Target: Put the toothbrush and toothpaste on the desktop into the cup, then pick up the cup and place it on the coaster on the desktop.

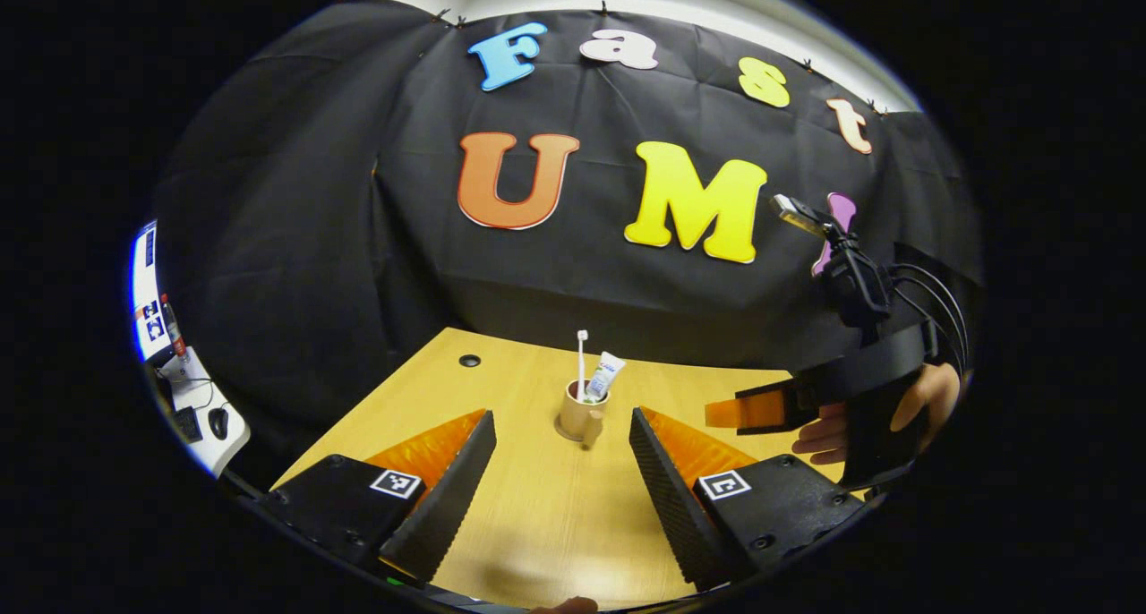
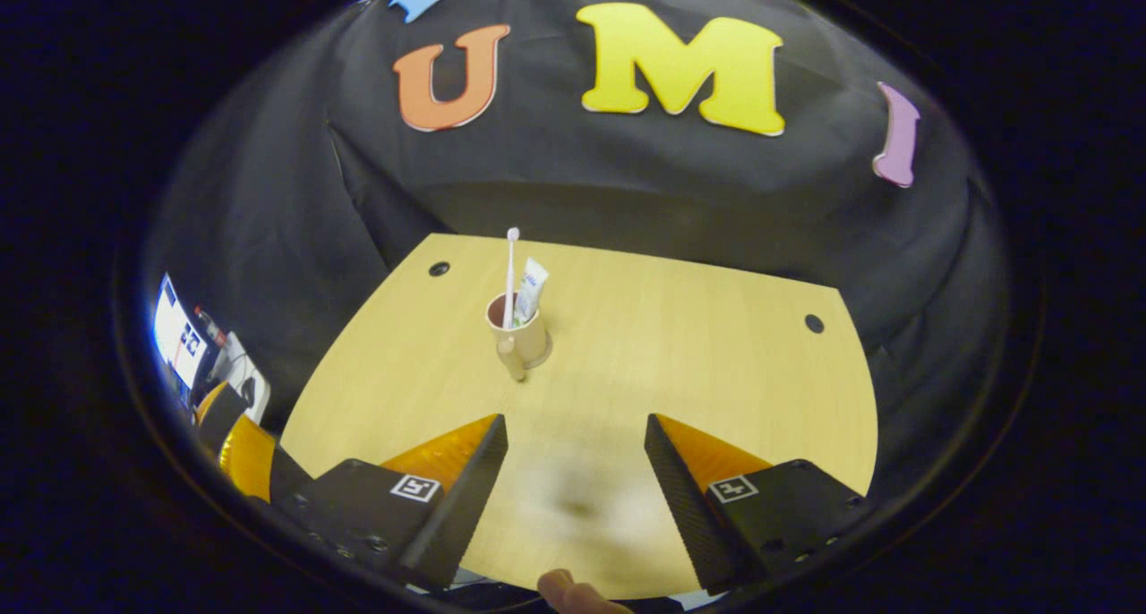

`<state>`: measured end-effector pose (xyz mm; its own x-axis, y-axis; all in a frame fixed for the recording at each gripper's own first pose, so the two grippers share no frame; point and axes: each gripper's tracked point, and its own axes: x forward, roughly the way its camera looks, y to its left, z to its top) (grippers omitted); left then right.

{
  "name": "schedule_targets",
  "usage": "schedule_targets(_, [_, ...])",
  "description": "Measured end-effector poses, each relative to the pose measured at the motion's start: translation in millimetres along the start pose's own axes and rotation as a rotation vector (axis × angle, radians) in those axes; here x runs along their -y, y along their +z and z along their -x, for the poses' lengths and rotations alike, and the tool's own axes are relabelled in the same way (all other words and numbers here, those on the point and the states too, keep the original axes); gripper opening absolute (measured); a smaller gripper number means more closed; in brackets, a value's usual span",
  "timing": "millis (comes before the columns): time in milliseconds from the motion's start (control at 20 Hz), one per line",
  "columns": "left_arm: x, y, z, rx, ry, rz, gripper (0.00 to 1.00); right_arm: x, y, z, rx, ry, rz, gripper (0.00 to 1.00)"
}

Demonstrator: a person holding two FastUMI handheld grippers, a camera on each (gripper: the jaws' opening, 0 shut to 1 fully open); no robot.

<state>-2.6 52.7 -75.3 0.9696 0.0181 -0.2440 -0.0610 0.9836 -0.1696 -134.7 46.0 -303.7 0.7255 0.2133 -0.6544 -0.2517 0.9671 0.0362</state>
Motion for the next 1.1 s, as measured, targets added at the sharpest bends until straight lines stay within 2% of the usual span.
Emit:
schedule_targets(300, [31,20,11,0.013,-0.123,-0.049,0.96,49,8,78,0.254,-0.123,-0.051,0.91])
schedule_targets(500, [45,35,25,0.039,-0.162,0.003,0.96,53,14,133,0.424,-0.168,-0.035,0.92])
schedule_targets(700, [52,59,41,0.113,-0.162,-0.019,0.96,47,1,160,0.46,-0.177,-0.027,0.92])
schedule_targets(800, [59,63,50,0.138,-0.17,-0.029,1.0,39,-7,165,0.463,-0.178,-0.017,0.92])
schedule_targets(850, [62,62,52,0.145,-0.178,-0.034,0.96,34,-12,166,0.461,-0.165,-0.009,0.92])
schedule_targets(1100, [72,51,60,0.149,-0.209,-0.036,0.96,20,-14,181,0.512,-0.151,0.034,0.95])
